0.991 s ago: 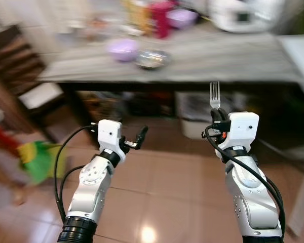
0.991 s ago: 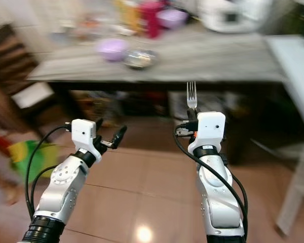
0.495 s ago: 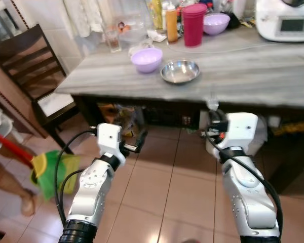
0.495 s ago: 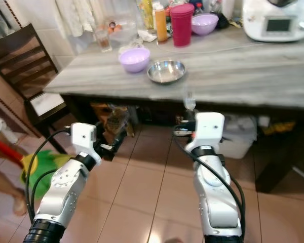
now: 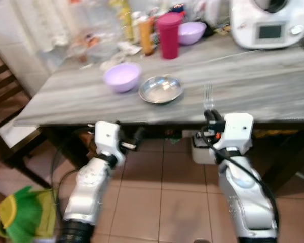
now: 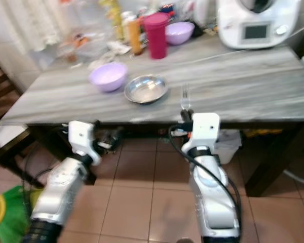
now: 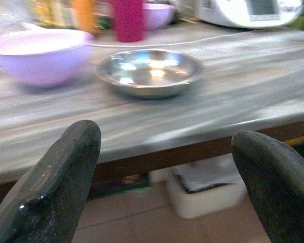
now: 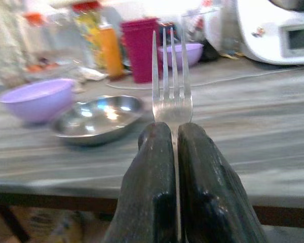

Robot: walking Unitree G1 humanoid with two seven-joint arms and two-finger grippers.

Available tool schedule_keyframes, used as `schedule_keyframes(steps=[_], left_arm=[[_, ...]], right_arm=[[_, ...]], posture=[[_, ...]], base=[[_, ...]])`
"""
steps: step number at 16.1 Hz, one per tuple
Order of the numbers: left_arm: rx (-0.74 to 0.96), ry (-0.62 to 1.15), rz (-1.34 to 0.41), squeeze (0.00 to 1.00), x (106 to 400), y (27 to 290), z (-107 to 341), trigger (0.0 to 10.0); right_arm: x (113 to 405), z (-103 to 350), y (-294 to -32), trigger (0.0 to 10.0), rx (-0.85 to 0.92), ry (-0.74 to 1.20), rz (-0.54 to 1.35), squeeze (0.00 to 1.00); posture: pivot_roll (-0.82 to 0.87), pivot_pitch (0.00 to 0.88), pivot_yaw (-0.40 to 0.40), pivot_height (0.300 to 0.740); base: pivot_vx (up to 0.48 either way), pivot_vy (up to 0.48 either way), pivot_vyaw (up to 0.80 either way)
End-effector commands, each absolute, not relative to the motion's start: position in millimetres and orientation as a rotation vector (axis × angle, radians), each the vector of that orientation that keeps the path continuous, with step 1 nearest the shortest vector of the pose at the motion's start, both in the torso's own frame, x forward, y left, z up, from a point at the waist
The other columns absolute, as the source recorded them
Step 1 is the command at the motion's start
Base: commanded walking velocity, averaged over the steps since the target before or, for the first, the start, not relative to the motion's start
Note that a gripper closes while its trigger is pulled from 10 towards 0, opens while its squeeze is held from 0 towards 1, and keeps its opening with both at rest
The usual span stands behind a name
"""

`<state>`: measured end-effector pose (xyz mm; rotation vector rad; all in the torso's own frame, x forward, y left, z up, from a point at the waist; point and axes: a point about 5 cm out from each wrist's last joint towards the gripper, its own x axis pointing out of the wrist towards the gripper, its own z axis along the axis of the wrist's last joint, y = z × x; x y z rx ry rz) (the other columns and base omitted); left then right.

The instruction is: Setting the table

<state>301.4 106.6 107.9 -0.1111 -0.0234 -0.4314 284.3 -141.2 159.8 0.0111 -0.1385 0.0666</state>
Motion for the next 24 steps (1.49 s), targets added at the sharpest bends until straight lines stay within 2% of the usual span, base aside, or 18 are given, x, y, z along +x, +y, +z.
schedule_keyframes(steps=[1, 6, 12, 14, 21, 24], left_arm=[[-0.080, -0.018, -0.403, 0.00, 301.0, 120.6, 106.7, 10.0], [-0.076, -0.011, -0.403, 0.00, 300.0, 121.6, 106.0, 10.0], [-0.073, -0.003, -0.405, 0.00, 302.0, 122.5, 107.4, 10.0], [-0.042, -0.009, -0.422, 0.00, 303.1, 124.2, 109.6, 10.0], [-0.021, 0.001, -0.460, 0.00, 297.4, 127.7, 107.7, 10.0], [-0.025, 0.020, -0.527, 0.00, 291.6, 127.0, 101.6, 10.0]], right_arm=[[285.3, 164.5, -129.3, 10.0, 0.032, -0.152, 0.105, 0.00], [285.5, 164.1, -128.1, 10.0, 0.034, -0.153, 0.109, 0.00], [294.6, 170.5, -130.8, 10.0, 0.020, -0.162, 0.117, 0.00], [298.4, 170.2, -135.1, 10.0, 0.013, -0.158, 0.101, 0.00], [294.2, 164.3, -125.8, 10.0, 0.056, -0.141, 0.110, 0.00], [305.3, 159.4, -138.5, 10.0, 0.148, -0.096, 0.015, 0.00]], posture=[[-0.25, 0.055, 0.137, 0.740], [-0.25, 0.058, 0.137, 0.740], [-0.24, 0.069, 0.127, 0.740], [-0.23, 0.073, 0.125, 0.740], [-0.24, 0.103, 0.150, 0.740], [-0.24, 0.085, 0.164, 0.740]], base=[[0.360, 0.000, 0.00], [0.349, 0.000, -0.66], [0.315, 0.000, 0.00], [0.000, 0.000, 0.00], [0.000, 0.000, 0.00], [0.000, 0.000, 0.00]])
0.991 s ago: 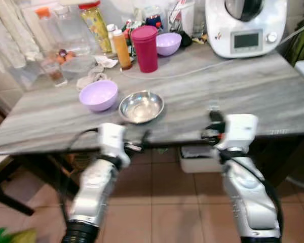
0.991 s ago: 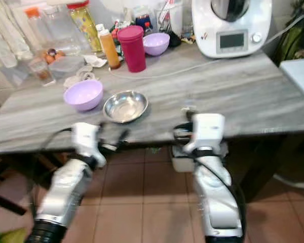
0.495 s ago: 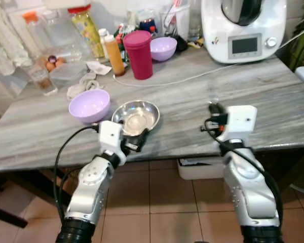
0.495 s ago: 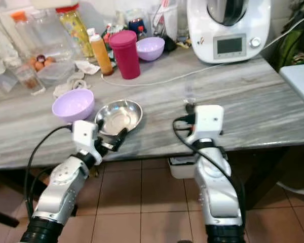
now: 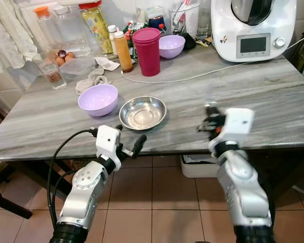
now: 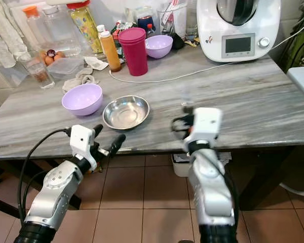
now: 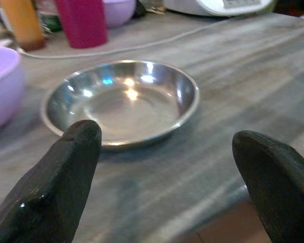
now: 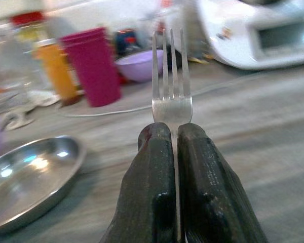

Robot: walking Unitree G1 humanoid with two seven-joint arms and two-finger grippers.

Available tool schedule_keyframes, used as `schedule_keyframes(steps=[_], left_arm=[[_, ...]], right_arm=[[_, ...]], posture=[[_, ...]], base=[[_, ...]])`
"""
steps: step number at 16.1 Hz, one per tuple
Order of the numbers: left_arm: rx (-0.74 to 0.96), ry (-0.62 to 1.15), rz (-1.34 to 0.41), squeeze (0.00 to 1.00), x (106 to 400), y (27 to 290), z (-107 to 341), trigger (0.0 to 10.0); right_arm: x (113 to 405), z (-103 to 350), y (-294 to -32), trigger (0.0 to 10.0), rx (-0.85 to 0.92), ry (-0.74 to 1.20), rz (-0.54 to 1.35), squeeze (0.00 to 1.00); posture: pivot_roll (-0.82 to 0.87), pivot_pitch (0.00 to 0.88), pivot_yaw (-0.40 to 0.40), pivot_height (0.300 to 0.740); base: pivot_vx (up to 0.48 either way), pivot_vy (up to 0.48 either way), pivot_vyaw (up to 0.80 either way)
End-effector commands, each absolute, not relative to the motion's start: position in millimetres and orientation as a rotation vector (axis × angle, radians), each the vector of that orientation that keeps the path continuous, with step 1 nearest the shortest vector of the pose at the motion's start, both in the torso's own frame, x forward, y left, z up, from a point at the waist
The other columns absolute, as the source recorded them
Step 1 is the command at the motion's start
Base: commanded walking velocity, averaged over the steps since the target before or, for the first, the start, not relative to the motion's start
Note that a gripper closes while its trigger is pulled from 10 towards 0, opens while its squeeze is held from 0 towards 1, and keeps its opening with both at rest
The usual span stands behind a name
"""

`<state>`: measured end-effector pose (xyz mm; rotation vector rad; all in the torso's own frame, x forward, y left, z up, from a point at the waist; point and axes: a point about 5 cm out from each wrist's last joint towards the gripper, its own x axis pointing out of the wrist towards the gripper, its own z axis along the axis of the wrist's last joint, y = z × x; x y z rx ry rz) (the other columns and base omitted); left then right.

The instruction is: Setting the table

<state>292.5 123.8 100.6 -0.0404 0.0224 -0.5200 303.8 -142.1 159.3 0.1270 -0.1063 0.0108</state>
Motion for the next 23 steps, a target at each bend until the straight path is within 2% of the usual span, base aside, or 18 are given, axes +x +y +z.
schedule_keyframes(steps=[1, 4, 8, 14, 23], left_arm=[[-0.026, 0.020, -0.551, 0.00, 289.3, 125.6, 101.4, 10.0], [0.000, 0.014, -0.686, 0.00, 278.4, 119.6, 103.8, 10.0], [0.010, 0.023, -0.697, 0.00, 275.2, 124.1, 103.7, 10.0], [-0.008, 0.025, -0.746, 0.00, 263.7, 120.3, 105.5, 10.0], [0.007, 0.027, -0.798, 0.00, 263.4, 112.8, 108.0, 10.0]], right_arm=[[308.0, 157.8, -140.3, 10.0, 0.167, -0.080, 0.002, 0.00], [322.0, 159.6, -140.5, 10.0, 0.179, -0.047, 0.023, 0.00], [346.5, 164.0, -131.0, 10.0, 0.217, 0.002, 0.070, 0.00], [360.9, 153.6, -126.6, 10.0, 0.298, 0.086, 0.054, 0.00], [382.6, 152.3, -120.9, 10.0, 0.288, 0.159, 0.114, 0.00]], posture=[[-0.24, 0.079, 0.165, 0.740], [-0.23, 0.106, 0.165, 0.740], [-0.22, 0.130, 0.157, 0.740], [-0.20, 0.139, 0.149, 0.740], [-0.21, 0.134, 0.157, 0.740]], base=[[0.000, 0.000, 0.00], [0.000, 0.000, 0.00], [0.000, 0.000, 0.00], [0.000, 0.000, 0.00], [0.000, 0.000, 0.00]])
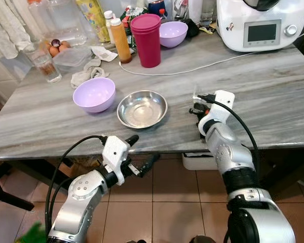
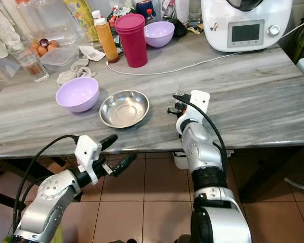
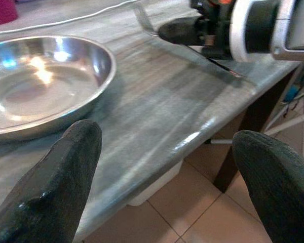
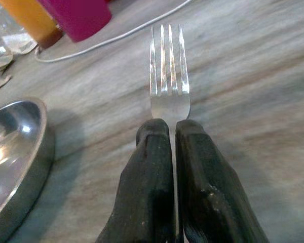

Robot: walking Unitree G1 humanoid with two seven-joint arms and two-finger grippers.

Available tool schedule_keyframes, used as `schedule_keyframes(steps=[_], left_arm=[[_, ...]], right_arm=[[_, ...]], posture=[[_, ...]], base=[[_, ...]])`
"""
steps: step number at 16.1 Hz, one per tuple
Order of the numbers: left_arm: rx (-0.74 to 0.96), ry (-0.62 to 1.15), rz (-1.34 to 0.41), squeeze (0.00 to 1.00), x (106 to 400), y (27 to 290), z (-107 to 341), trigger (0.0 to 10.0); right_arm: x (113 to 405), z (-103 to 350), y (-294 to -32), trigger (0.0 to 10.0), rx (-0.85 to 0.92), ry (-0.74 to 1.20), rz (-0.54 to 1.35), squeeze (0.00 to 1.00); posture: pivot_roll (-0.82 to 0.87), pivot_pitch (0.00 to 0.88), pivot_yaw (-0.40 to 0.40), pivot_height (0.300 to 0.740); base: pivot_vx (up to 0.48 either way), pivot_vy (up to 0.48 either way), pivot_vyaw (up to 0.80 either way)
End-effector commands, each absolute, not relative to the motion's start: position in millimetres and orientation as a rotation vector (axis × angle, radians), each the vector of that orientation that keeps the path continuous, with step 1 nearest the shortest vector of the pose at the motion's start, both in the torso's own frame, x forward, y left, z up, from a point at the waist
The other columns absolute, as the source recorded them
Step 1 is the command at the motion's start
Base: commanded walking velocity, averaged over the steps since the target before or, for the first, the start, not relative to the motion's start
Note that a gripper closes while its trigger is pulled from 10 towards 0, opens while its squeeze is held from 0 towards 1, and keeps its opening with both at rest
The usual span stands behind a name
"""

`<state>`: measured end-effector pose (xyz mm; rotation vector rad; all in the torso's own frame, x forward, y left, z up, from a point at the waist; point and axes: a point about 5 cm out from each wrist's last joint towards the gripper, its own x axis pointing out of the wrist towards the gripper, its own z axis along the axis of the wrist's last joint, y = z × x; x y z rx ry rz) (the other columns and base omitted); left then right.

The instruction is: Setting the table

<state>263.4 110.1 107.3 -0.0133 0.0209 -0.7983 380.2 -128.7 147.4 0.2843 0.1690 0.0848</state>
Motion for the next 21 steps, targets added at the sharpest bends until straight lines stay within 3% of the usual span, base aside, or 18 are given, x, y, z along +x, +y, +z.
schedule_keyframes(steps=[1, 9, 18, 19, 21], left_arm=[[0.006, 0.028, -0.799, 0.00, 263.3, 112.6, 107.9, 10.0], [0.011, 0.030, -0.807, 0.00, 262.1, 110.3, 106.4, 10.0], [0.014, 0.033, -0.821, 0.00, 261.1, 106.0, 104.8, 10.0], [0.015, 0.032, -0.824, 0.00, 260.9, 105.4, 105.3, 10.0], [0.015, 0.025, -0.818, 0.00, 263.2, 105.2, 107.3, 10.0]], right_arm=[[383.1, 151.9, -120.0, 10.0, 0.289, 0.162, 0.119, 0.00], [388.9, 146.0, -102.8, 10.0, 0.255, 0.199, 0.163, 0.00], [386.8, 129.0, -101.5, 10.0, 0.218, 0.254, 0.147, 0.00], [386.5, 126.9, -103.5, 10.0, 0.202, 0.259, 0.136, 1.00], [385.5, 121.9, -113.3, 10.0, 0.163, 0.269, 0.087, 1.00]], posture=[[-0.21, 0.133, 0.157, 0.740], [-0.21, 0.125, 0.151, 0.740], [-0.20, 0.107, 0.146, 0.740], [-0.20, 0.109, 0.145, 0.740], [-0.20, 0.119, 0.144, 0.740]], base=[[0.000, 0.000, 0.00], [0.000, 0.000, 0.00], [0.000, 0.000, 0.00], [0.000, 0.000, 0.00], [0.000, 0.000, 0.00]])
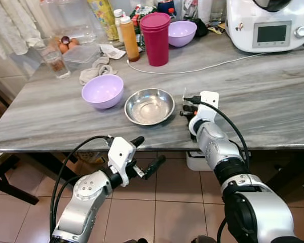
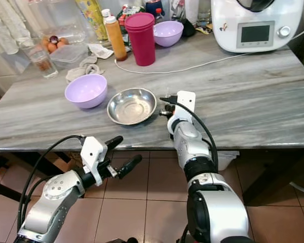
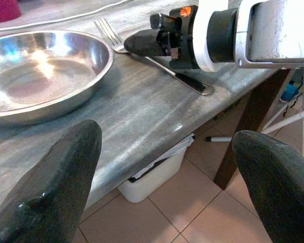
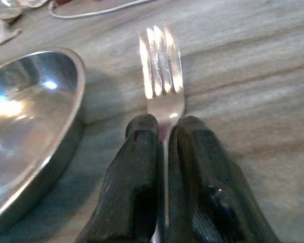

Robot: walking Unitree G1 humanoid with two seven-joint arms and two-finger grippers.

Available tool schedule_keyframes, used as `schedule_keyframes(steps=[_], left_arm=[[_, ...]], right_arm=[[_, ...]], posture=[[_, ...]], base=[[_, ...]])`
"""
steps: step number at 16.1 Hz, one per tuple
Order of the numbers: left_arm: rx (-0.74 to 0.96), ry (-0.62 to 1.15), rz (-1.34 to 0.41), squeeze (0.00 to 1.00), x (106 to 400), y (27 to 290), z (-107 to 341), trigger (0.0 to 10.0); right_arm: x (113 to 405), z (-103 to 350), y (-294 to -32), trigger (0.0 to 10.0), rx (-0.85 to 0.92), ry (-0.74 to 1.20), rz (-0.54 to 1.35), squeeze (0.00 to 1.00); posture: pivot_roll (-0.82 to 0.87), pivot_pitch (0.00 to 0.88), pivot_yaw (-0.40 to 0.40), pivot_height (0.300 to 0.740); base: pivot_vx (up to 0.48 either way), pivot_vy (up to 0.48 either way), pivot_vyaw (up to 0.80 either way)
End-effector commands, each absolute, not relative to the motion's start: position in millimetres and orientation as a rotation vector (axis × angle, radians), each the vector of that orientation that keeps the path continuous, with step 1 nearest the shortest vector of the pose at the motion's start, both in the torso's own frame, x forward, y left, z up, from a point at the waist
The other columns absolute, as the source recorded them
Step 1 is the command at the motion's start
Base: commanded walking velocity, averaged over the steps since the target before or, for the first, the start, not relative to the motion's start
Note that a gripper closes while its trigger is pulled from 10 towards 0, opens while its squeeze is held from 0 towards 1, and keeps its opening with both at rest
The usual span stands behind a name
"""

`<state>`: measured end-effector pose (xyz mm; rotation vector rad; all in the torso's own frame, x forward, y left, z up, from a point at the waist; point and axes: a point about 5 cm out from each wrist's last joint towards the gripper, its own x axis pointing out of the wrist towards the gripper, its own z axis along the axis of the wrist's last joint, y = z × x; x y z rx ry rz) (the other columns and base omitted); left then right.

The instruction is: Setting the table

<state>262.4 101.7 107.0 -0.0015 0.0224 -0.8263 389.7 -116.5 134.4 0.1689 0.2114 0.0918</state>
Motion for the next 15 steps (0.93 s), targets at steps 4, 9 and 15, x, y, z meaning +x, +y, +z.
schedule_keyframes(steps=[4, 9, 15], left_arm=[[0.015, 0.031, -0.821, 0.00, 261.4, 104.6, 105.8, 10.0], [0.022, 0.020, -0.815, 0.00, 264.4, 105.8, 108.6, 10.0], [0.007, -0.017, -0.813, 0.00, 267.8, 104.0, 118.3, 10.0]], right_arm=[[384.2, 118.0, -121.0, 10.0, 0.155, 0.267, 0.053, 1.00], [385.7, 126.0, -120.3, 10.0, 0.156, 0.205, 0.042, 1.00], [368.4, 149.3, -135.8, 10.0, 0.046, -0.064, 0.051, 1.00]], posture=[[-0.20, 0.120, 0.150, 0.740], [-0.20, 0.110, 0.152, 0.740], [-0.20, 0.083, 0.137, 0.740]], base=[[0.000, 0.000, 0.00], [0.000, 0.000, 0.00], [0.000, 0.000, 0.00]])
